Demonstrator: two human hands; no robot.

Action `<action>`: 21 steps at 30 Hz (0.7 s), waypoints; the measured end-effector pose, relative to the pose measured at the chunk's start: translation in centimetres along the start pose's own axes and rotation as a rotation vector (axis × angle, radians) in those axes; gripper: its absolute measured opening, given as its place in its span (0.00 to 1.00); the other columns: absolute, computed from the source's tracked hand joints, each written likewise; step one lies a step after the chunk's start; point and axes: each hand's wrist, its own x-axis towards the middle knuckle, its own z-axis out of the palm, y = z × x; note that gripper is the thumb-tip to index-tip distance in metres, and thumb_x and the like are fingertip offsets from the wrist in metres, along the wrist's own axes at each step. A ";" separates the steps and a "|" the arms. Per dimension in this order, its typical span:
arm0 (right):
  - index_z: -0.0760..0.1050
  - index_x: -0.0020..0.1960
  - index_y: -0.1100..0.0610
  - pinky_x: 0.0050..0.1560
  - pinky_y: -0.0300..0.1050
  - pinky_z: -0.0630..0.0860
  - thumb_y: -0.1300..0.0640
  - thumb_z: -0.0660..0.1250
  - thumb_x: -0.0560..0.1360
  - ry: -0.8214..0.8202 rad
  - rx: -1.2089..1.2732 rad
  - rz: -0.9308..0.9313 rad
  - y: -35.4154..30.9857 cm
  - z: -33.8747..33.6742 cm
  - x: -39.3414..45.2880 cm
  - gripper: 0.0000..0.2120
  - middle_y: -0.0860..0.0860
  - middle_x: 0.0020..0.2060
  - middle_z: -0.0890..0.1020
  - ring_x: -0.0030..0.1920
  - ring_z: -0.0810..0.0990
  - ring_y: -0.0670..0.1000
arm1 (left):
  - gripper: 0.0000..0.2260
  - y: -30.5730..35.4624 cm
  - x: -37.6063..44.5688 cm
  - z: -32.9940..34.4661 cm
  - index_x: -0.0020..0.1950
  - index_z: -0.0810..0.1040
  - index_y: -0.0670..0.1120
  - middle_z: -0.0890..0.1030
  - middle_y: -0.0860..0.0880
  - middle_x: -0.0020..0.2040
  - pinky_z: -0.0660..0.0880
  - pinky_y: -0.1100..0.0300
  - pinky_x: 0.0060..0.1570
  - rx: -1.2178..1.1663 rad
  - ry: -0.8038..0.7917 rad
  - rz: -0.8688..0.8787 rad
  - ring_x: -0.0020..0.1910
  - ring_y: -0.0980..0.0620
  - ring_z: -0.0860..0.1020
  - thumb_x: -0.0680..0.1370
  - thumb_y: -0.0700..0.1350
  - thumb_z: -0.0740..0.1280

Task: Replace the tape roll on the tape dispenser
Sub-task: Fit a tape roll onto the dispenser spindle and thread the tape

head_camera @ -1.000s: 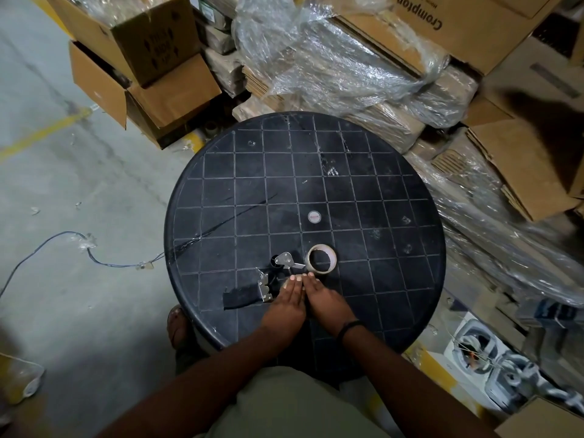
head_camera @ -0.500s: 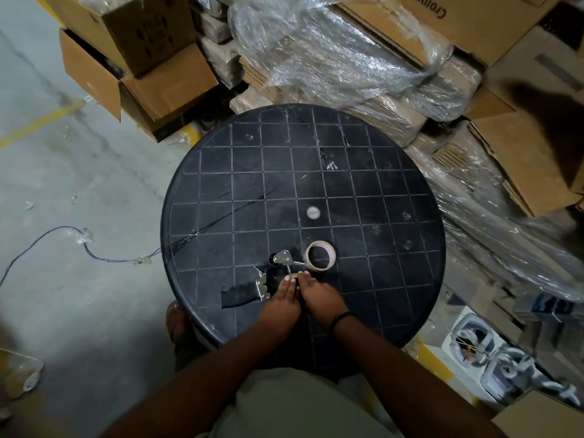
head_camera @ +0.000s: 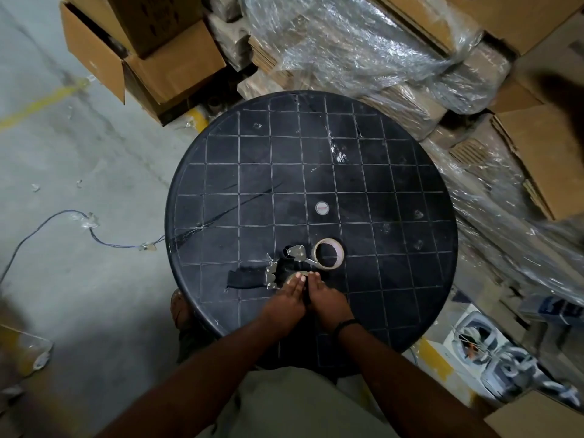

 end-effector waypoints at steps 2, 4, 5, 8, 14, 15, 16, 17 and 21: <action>0.48 0.79 0.63 0.60 0.54 0.75 0.58 0.54 0.83 0.003 0.011 0.026 -0.4 -0.2 -0.1 0.28 0.62 0.79 0.56 0.70 0.72 0.61 | 0.28 -0.6 -0.1 -0.3 0.77 0.61 0.38 0.55 0.33 0.78 0.58 0.43 0.75 -0.147 0.047 0.012 0.78 0.36 0.53 0.79 0.47 0.61; 0.51 0.79 0.63 0.60 0.54 0.75 0.55 0.61 0.80 -0.010 0.073 0.067 -0.7 -0.5 0.1 0.32 0.62 0.77 0.60 0.67 0.75 0.62 | 0.28 -1.7 -1.0 -1.4 0.78 0.59 0.41 0.59 0.41 0.79 0.64 0.49 0.73 -0.456 0.172 -0.024 0.78 0.42 0.59 0.80 0.49 0.59; 0.55 0.78 0.62 0.60 0.54 0.75 0.52 0.65 0.78 -0.004 0.134 0.086 -0.8 -0.6 0.2 0.35 0.61 0.75 0.64 0.66 0.76 0.61 | 0.25 -2.6 -1.5 -2.0 0.76 0.65 0.43 0.66 0.42 0.76 0.68 0.51 0.70 -0.569 0.298 -0.041 0.74 0.43 0.66 0.79 0.49 0.58; 0.72 0.67 0.56 0.58 0.51 0.77 0.45 0.72 0.69 0.086 0.236 0.107 -0.9 -2.0 0.3 0.30 0.55 0.64 0.76 0.63 0.77 0.57 | 0.18 -6.2 -2.0 -2.2 0.66 0.77 0.41 0.78 0.41 0.66 0.72 0.50 0.67 -0.627 0.691 -0.217 0.65 0.42 0.77 0.80 0.47 0.59; 0.79 0.49 0.55 0.45 0.47 0.74 0.53 0.62 0.77 0.353 0.238 0.135 -2.6 -4.4 1.6 0.09 0.54 0.47 0.83 0.52 0.79 0.57 | 0.29 -11.2 -0.7 -2.4 0.76 0.64 0.46 0.78 0.40 0.64 0.74 0.51 0.62 -0.732 0.217 -0.354 0.64 0.39 0.76 0.77 0.57 0.64; 0.80 0.49 0.55 0.48 0.47 0.74 0.53 0.62 0.78 0.356 0.221 0.112 -3.0 -4.4 2.0 0.09 0.54 0.48 0.83 0.53 0.79 0.56 | 0.29 -11.5 -0.6 -2.7 0.74 0.65 0.47 0.81 0.41 0.61 0.75 0.51 0.58 -0.731 0.143 -0.336 0.61 0.39 0.78 0.77 0.59 0.62; 0.81 0.50 0.55 0.50 0.47 0.73 0.52 0.63 0.78 0.357 0.226 0.097 -3.3 -4.4 2.3 0.10 0.54 0.49 0.83 0.54 0.78 0.56 | 0.29 -11.7 -0.4 -2.7 0.73 0.66 0.46 0.82 0.41 0.59 0.76 0.51 0.56 -0.747 0.109 -0.330 0.59 0.39 0.79 0.77 0.60 0.62; 0.81 0.50 0.55 0.51 0.47 0.74 0.52 0.64 0.77 0.358 0.242 0.098 -3.6 -4.2 2.6 0.09 0.54 0.50 0.83 0.54 0.78 0.56 | 0.28 -11.8 -0.4 -2.8 0.72 0.67 0.45 0.82 0.41 0.59 0.76 0.51 0.55 -0.778 0.098 -0.338 0.59 0.39 0.79 0.78 0.59 0.64; 0.82 0.49 0.54 0.48 0.47 0.78 0.52 0.68 0.72 0.323 0.329 0.179 -4.4 -2.7 3.6 0.09 0.52 0.48 0.84 0.53 0.80 0.55 | 0.15 -11.9 -1.1 -2.3 0.61 0.76 0.49 0.84 0.43 0.53 0.77 0.53 0.50 -0.851 0.203 -0.375 0.53 0.41 0.81 0.78 0.55 0.66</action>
